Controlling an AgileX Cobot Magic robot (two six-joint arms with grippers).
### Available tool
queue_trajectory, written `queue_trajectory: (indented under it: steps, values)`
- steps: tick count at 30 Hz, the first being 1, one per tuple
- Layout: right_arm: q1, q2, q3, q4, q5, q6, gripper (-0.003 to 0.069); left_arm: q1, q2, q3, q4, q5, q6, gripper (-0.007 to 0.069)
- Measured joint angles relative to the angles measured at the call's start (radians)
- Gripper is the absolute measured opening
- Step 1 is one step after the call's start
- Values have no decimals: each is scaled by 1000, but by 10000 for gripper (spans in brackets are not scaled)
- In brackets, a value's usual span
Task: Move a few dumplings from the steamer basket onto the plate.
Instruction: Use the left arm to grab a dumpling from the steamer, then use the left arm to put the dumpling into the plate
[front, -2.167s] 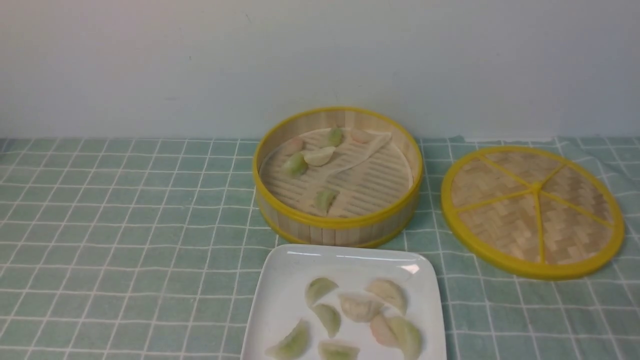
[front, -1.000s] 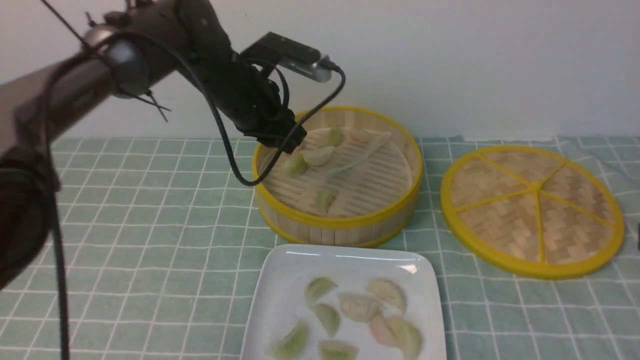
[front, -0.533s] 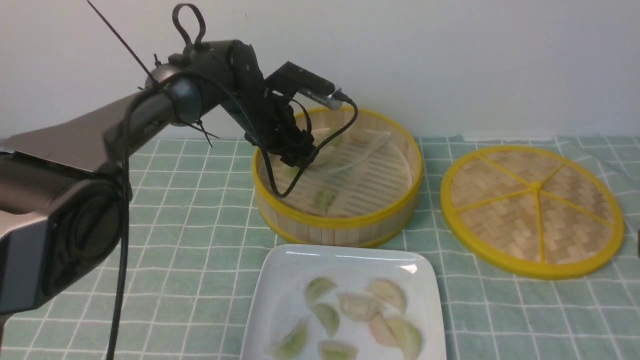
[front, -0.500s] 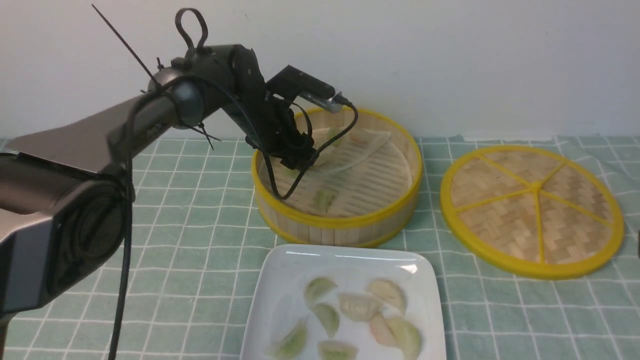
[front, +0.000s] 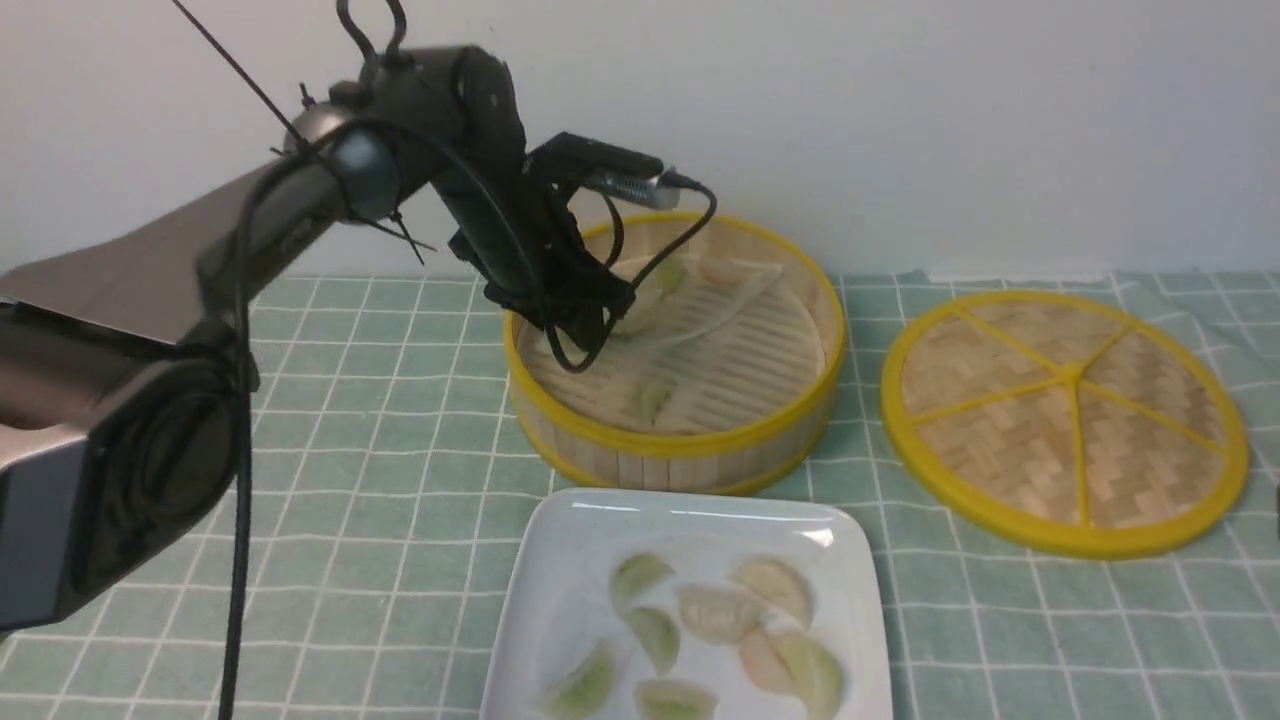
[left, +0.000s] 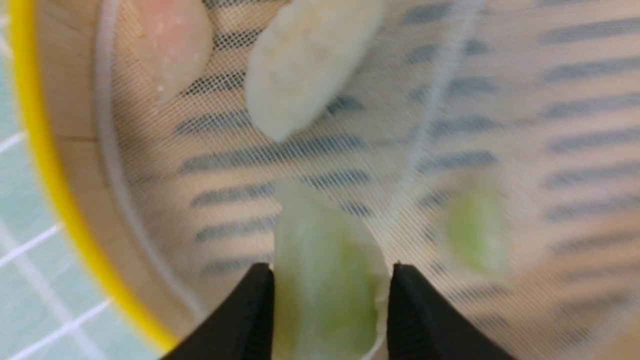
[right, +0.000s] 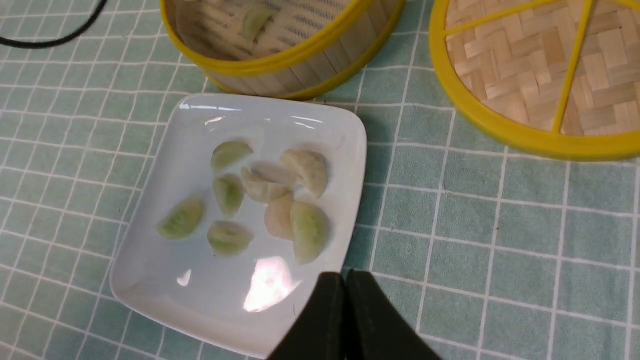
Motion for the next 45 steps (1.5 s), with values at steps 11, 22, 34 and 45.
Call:
queue_trajectory:
  steps: [11,22,34,45]
  values:
    - [0,0,0,0,1,-7,-15,-22,-236,44,-64,71,-6,259]
    - [0,0,0,0,18,-17,-15,-253,-380,515,-79,61,-1,259]
    - [0,0,0,0,33,-19,-15,-337,-220,556,-6,-72,-66,283]
    - [0,0,0,0,37,-19,-15,-337,-220,372,284,-62,-239,545]
